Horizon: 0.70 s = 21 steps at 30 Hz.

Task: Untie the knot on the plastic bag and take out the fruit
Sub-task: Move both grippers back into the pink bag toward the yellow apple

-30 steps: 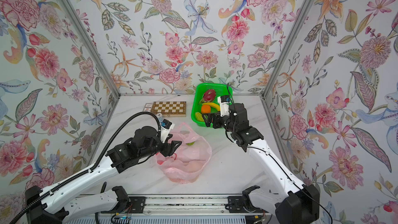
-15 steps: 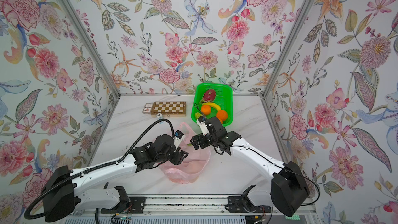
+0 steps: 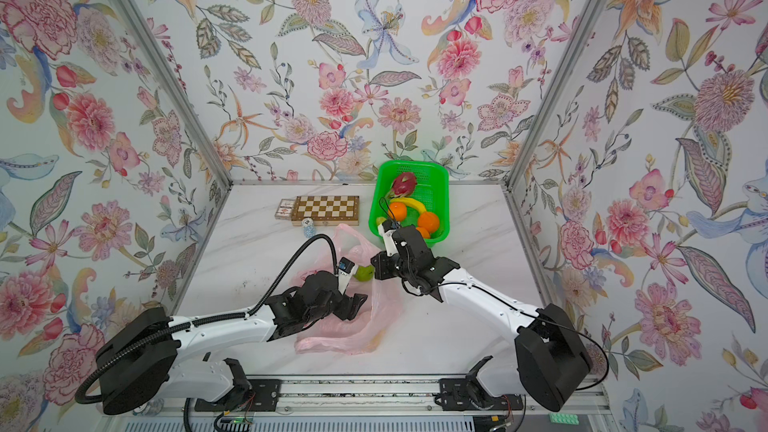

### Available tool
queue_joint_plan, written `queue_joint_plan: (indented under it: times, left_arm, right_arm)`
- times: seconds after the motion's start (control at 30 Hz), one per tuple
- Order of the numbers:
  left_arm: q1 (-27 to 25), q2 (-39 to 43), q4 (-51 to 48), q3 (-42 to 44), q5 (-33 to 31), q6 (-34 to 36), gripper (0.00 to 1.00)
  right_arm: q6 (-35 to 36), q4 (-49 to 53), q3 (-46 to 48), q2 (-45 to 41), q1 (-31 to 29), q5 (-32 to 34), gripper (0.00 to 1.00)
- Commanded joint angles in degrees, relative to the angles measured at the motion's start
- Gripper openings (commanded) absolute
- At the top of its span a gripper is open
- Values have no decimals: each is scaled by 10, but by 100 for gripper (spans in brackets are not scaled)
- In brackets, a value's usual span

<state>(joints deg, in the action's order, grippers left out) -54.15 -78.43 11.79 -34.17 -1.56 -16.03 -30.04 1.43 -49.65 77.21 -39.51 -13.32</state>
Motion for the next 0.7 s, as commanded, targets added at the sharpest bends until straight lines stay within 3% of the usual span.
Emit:
queue_joint_plan:
  times: [0.0,0.23,0.4,0.53,0.67]
  left_arm:
    - [-4,-17,75,15,-50,28,77]
    - [0,-64,112,0,-133,40,85]
    - [10,-107,75,-40,-193,38,91]
    - [25,-143,49,-49,-185,10,93]
    - [43,-172,31,-53,-162,-13,88]
  right_arm:
    - [-109,-115,28,-16,0,-37,4]
    - [-145,-139,40,-28,-16,-50,3]
    - [-153,-138,54,-39,-22,-47,3]
    - [-153,-135,62,-45,-22,-41,3]
    - [-155,-132,64,-46,-22,-40,3]
